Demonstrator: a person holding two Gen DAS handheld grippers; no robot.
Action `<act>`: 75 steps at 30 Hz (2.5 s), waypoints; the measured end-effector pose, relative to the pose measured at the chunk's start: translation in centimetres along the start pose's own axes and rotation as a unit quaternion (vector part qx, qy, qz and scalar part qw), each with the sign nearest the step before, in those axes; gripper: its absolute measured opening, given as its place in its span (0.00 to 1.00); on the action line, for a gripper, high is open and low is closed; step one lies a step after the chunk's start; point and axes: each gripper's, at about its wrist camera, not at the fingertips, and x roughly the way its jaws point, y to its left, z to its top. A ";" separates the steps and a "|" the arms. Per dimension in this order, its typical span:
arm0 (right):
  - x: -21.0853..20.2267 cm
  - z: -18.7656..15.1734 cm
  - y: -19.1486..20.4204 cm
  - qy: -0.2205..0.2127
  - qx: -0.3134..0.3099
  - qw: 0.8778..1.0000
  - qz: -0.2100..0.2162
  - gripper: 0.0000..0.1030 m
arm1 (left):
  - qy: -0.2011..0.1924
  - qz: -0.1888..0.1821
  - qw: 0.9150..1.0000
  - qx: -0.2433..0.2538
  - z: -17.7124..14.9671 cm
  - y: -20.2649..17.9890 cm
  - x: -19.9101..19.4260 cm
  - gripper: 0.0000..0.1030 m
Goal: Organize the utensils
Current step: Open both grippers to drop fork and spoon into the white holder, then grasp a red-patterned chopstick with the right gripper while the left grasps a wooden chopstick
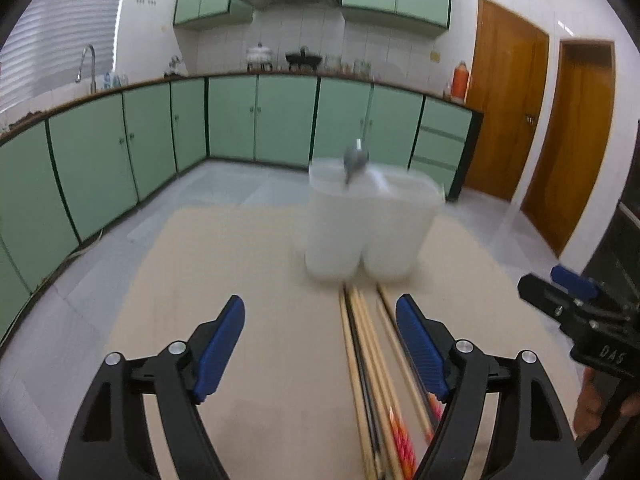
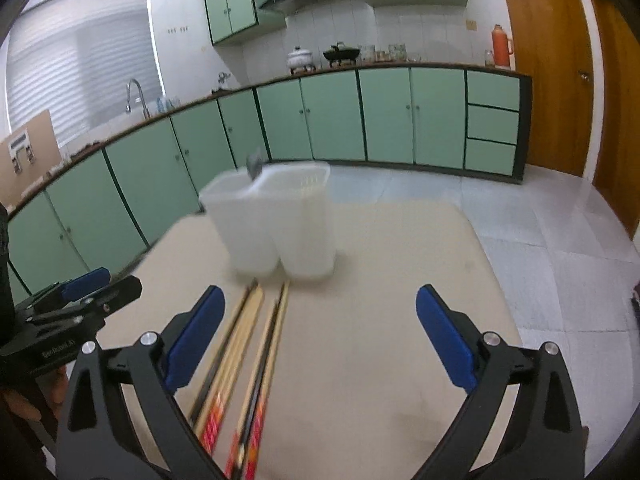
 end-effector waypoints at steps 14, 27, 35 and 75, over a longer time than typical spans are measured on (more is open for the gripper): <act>-2.6 -8.6 2.7 0.055 -0.030 0.998 0.002 0.72 | 0.055 0.017 0.998 0.015 -7.6 -0.5 -1.1 0.74; -1.7 -12.9 3.8 0.116 -0.042 0.992 0.014 0.47 | 0.085 0.023 0.996 0.010 -10.5 -0.3 -1.7 0.74; -0.9 -12.9 4.9 0.117 -0.074 0.990 -0.004 0.35 | 0.089 0.021 0.996 0.008 -10.6 -0.4 -1.8 0.74; -0.9 -12.4 2.9 0.107 -0.038 0.993 0.008 0.05 | 0.095 0.003 0.995 0.038 -11.3 -1.9 -1.4 0.07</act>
